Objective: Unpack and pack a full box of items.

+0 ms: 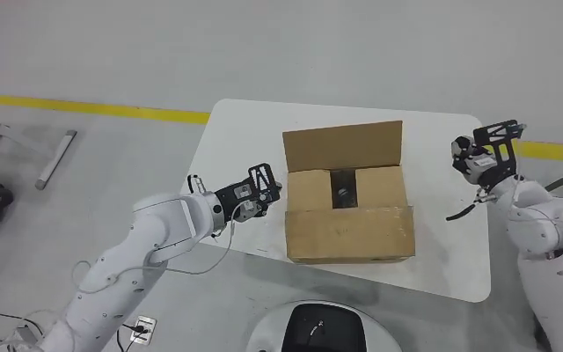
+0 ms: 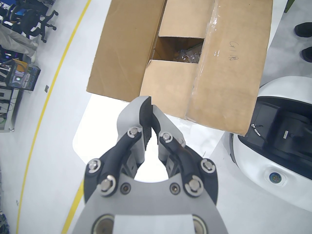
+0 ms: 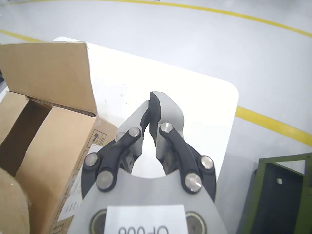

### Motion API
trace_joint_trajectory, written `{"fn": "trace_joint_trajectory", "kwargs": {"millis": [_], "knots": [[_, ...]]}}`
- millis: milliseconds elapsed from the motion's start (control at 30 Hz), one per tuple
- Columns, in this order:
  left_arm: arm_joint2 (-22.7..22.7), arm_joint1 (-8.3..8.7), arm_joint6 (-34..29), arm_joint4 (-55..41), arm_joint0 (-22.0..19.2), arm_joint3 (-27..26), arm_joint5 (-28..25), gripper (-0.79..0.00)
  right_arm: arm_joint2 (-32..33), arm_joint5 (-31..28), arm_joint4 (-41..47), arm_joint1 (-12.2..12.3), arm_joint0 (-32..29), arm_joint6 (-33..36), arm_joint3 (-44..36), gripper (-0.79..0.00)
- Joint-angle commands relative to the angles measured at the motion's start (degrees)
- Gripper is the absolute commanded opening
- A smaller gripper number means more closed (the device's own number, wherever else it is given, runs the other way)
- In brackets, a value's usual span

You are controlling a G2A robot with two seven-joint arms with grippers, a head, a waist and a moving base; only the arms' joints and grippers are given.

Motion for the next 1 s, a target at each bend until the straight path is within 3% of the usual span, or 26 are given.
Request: {"fn": "trace_joint_trajectory", "kwargs": {"millis": [0, 300, 633, 967], "knots": [[0.01, 0.00, 0.03, 0.03, -0.01, 0.00, 0.03, 0.000, -2.45, -1.22, -0.29, -0.66, 3.25, -0.14, 4.56, -0.785], [0.01, 0.00, 0.03, 0.03, -0.01, 0.00, 0.03, 0.000, -11.46, -7.52, 4.67, -4.69, 13.63, -3.38, 21.13, -0.785], [0.01, 0.00, 0.03, 0.03, -0.01, 0.00, 0.03, 0.000, -19.05, -17.89, 6.06, -8.84, 20.68, -5.47, 31.88, -0.785], [0.01, 0.00, 0.03, 0.03, -0.01, 0.00, 0.03, 0.000, -20.49, -27.33, -0.34, -8.82, 21.90, -13.30, 34.33, -0.785]]}}
